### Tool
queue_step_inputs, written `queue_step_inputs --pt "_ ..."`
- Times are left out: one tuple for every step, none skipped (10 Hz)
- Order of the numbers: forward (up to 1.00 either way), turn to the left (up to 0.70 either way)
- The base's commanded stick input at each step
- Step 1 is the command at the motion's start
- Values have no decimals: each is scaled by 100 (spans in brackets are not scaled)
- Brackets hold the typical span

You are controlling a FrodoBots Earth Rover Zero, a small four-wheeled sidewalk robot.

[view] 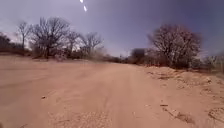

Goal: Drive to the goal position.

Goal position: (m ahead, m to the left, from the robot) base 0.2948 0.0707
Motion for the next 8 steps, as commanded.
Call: queue_step_inputs --pt "100 0" --pt "100 2" --pt "100 8" --pt "100 14" --pt "100 20" --pt "100 26" --pt "100 18" --pt "100 5"
